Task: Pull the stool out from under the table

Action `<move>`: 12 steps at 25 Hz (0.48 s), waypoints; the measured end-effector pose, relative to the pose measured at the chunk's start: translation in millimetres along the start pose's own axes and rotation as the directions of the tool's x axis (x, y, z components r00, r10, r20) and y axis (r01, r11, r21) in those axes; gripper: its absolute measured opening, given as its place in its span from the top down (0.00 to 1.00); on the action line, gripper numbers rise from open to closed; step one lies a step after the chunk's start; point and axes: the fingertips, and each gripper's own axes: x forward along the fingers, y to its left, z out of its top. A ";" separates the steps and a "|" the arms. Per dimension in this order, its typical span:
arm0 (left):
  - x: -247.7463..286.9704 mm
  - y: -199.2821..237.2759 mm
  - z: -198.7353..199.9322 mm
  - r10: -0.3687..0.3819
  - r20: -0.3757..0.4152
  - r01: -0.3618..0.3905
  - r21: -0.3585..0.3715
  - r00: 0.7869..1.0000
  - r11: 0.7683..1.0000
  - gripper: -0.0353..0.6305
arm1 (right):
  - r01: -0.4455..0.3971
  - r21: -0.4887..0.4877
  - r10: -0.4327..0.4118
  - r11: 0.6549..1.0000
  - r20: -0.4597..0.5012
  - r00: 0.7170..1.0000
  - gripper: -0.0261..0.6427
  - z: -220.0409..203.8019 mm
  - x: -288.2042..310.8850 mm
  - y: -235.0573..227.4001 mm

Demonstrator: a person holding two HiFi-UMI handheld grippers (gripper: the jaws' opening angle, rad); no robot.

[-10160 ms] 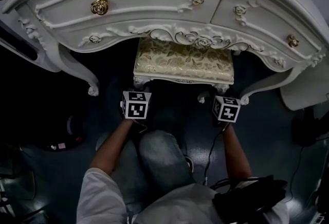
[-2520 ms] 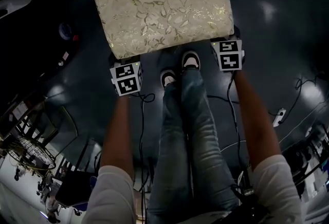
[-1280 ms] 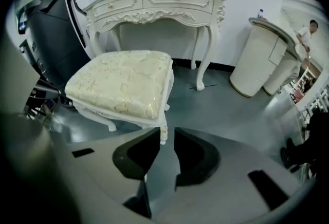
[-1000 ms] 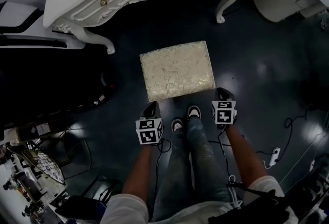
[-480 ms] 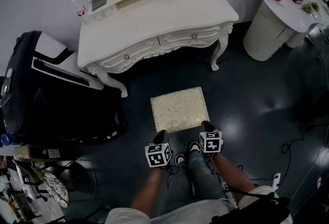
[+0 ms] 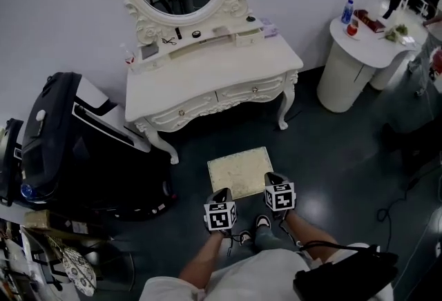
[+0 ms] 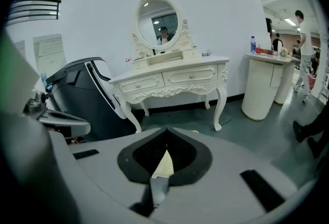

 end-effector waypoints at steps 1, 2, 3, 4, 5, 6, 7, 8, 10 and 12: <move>-4.0 -1.0 7.4 0.007 0.012 -0.007 -0.006 1.000 1.000 0.93 | -0.004 -0.008 0.004 1.000 0.009 1.000 0.96 7.7 -5.9 2.0; -8.2 -1.5 15.6 0.013 0.028 -0.013 -0.019 1.000 1.000 0.93 | -0.009 -0.014 0.010 1.000 0.018 1.000 0.96 15.0 -12.0 4.2; -12.8 -1.2 25.1 0.020 0.046 -0.018 -0.035 0.999 0.999 0.93 | -0.015 -0.018 0.016 1.000 0.027 1.000 0.96 22.4 -17.9 6.8; -17.7 -0.3 35.9 0.027 0.066 -0.024 -0.051 0.997 0.998 0.93 | -0.023 -0.022 0.024 0.999 0.035 0.999 0.96 30.4 -23.3 9.8; -23.2 0.9 47.6 0.034 0.087 -0.029 -0.065 0.996 0.997 0.93 | -0.032 -0.026 0.033 0.999 0.045 0.998 0.96 39.1 -28.3 13.2; -29.4 1.7 59.2 0.041 0.106 -0.033 -0.075 0.993 0.997 0.93 | -0.042 -0.032 0.044 0.999 0.055 0.998 0.96 47.9 -33.6 16.7; -36.1 1.8 70.3 0.046 0.126 -0.036 -0.080 0.991 0.996 0.93 | -0.050 -0.040 0.053 0.998 0.066 0.996 0.96 56.9 -39.1 20.0; -42.8 1.2 80.9 0.050 0.145 -0.039 -0.080 0.988 0.996 0.94 | -0.057 -0.051 0.061 0.997 0.078 0.995 0.96 66.0 -44.8 22.9; -55.6 0.2 102.8 0.058 0.191 -0.048 -0.057 0.980 0.997 0.94 | -0.066 -0.072 0.074 0.995 0.110 0.991 0.96 85.5 -54.1 28.1; -67.7 -0.4 123.8 0.059 0.240 -0.055 -0.023 0.969 0.998 0.94 | -0.068 -0.085 0.080 0.994 0.146 0.986 0.96 104.4 -60.8 33.8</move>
